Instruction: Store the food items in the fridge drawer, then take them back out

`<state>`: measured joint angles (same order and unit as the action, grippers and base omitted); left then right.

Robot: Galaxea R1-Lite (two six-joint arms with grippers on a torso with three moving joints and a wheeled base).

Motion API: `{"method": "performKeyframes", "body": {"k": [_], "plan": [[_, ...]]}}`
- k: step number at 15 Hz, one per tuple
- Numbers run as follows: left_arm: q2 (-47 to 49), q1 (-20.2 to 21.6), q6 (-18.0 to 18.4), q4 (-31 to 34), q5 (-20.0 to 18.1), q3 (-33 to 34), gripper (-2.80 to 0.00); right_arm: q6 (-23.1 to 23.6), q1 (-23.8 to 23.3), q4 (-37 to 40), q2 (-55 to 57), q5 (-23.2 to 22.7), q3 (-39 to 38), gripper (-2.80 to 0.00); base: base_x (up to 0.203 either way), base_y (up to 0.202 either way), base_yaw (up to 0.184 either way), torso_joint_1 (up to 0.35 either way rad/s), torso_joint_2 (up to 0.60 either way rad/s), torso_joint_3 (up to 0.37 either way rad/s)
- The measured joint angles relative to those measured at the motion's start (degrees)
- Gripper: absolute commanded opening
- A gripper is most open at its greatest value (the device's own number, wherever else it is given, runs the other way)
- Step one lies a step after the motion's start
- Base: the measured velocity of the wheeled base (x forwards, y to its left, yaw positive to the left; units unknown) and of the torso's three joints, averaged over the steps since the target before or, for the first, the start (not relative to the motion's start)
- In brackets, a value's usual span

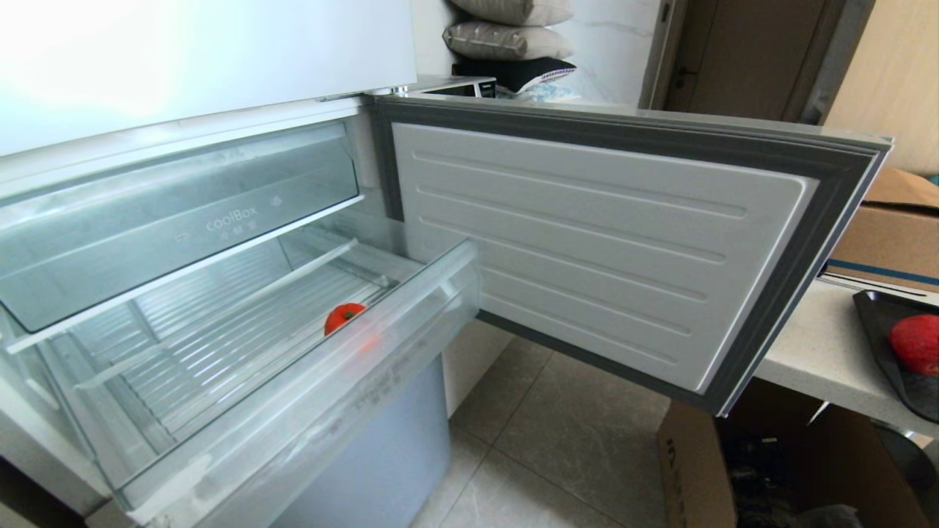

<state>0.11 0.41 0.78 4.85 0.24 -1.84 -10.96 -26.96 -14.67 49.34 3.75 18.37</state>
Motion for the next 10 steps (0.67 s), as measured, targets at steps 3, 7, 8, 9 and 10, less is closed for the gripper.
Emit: {"method": "performKeyframes", "body": {"k": [3,7,8,9,10], "plan": [[0.0,0.0,0.0,0.0,0.0,0.0,-2.80,0.2,-2.4,-1.2,5.7,0.0,3.6,0.00,0.000,0.000,0.000,0.000,0.00,0.000],[0.0,0.0,0.0,0.0,0.0,0.0,-2.80,1.0,-3.2,-1.9,16.1,-1.2,10.1,0.00,0.000,0.000,0.000,0.000,0.00,0.000],[0.0,0.0,0.0,0.0,0.0,0.0,-2.80,1.7,-3.3,-2.0,18.8,-1.9,11.8,0.00,0.000,0.000,0.000,0.000,0.00,0.000],[0.0,0.0,0.0,0.0,0.0,0.0,-2.80,2.4,-3.5,-2.0,21.6,-2.9,13.8,0.00,0.000,0.000,0.000,0.000,0.00,0.000],[0.0,0.0,0.0,0.0,0.0,0.0,-2.80,3.5,-3.9,-1.9,24.1,-3.8,16.1,0.00,0.000,0.000,0.000,0.000,0.00,0.000]]}}
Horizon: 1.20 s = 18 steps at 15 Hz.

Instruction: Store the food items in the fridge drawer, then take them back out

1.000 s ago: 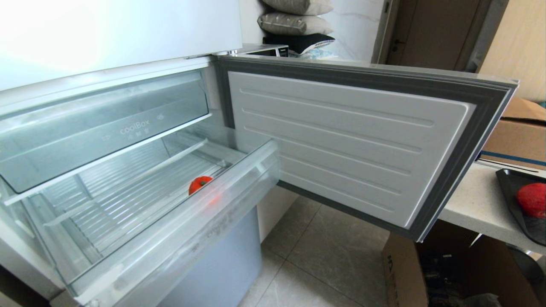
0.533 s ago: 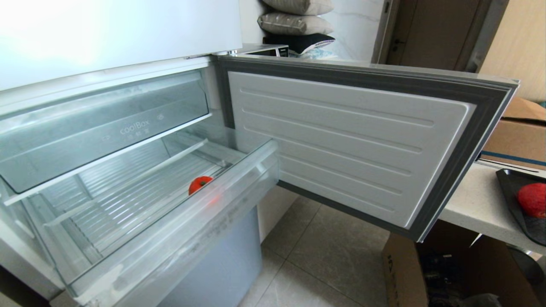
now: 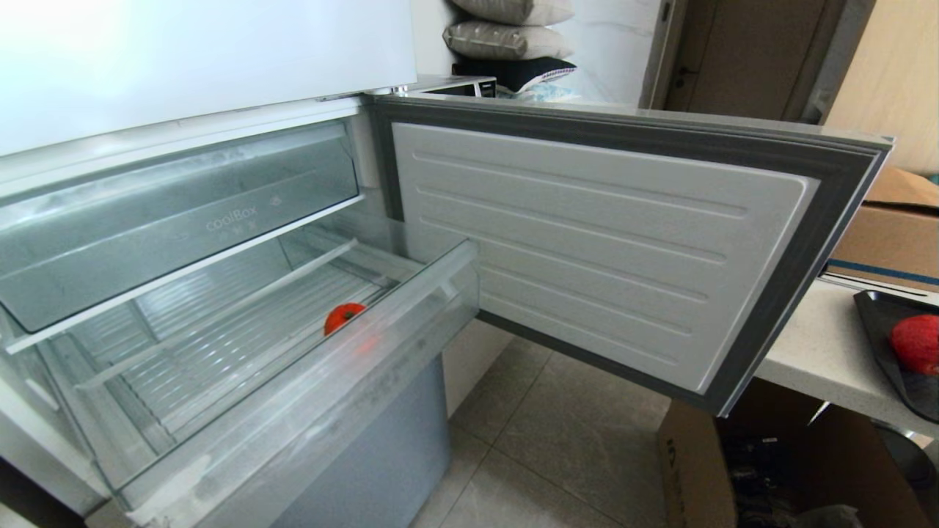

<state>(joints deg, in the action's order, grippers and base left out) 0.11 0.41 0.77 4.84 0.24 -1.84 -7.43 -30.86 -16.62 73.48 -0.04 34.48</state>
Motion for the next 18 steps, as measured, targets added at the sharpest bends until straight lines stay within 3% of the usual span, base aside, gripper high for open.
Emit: {"method": "performKeyframes", "body": {"k": [4,11,18], "plan": [[0.0,0.0,0.0,0.0,0.0,0.0,-2.80,6.0,-3.6,1.5,8.2,-0.7,7.2,0.00,0.000,0.000,0.000,0.000,0.00,0.000],[0.0,0.0,0.0,0.0,0.0,0.0,-2.80,6.2,-4.5,3.3,15.9,-7.0,13.9,0.00,0.000,0.000,0.000,0.000,0.00,0.000],[0.0,0.0,0.0,0.0,0.0,0.0,-2.80,6.2,-5.5,3.2,20.3,-7.2,16.7,0.00,0.000,0.000,0.000,0.000,0.00,0.000]]}}
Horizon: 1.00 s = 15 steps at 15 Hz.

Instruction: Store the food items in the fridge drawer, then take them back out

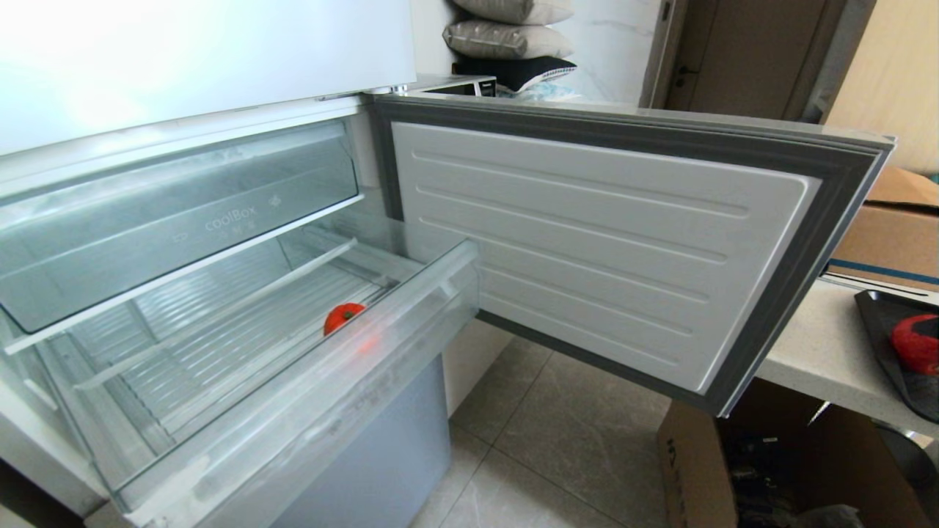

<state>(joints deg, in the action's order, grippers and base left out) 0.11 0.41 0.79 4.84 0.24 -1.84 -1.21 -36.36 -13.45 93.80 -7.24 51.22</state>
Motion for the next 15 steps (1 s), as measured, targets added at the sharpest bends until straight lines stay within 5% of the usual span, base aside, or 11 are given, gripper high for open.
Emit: {"method": "performKeyframes", "body": {"k": [15], "plan": [[0.0,0.0,0.0,0.0,0.0,0.0,-2.80,-0.1,-1.3,-0.2,8.6,-4.4,5.6,0.00,0.000,0.000,0.000,0.000,0.00,0.000]]}}
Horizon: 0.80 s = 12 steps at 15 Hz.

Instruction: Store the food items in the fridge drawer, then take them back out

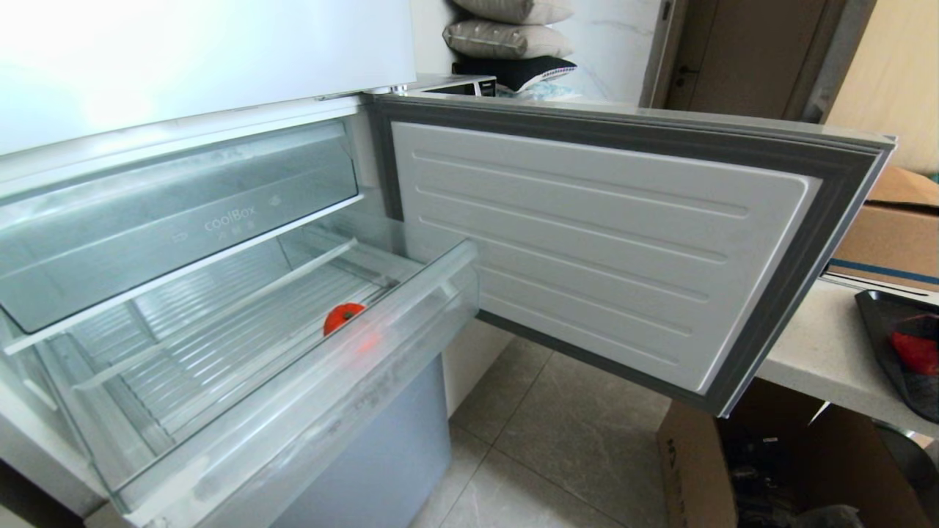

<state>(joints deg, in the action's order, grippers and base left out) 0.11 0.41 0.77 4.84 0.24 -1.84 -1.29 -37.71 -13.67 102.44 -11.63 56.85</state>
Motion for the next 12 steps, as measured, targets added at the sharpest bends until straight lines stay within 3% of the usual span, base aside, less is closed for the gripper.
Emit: {"method": "performKeyframes", "body": {"k": [12], "plan": [[0.0,0.0,0.0,0.0,0.0,0.0,-2.80,0.0,0.0,-0.1,4.0,-1.2,2.6,0.00,0.000,0.000,0.000,0.000,0.00,0.000]]}}
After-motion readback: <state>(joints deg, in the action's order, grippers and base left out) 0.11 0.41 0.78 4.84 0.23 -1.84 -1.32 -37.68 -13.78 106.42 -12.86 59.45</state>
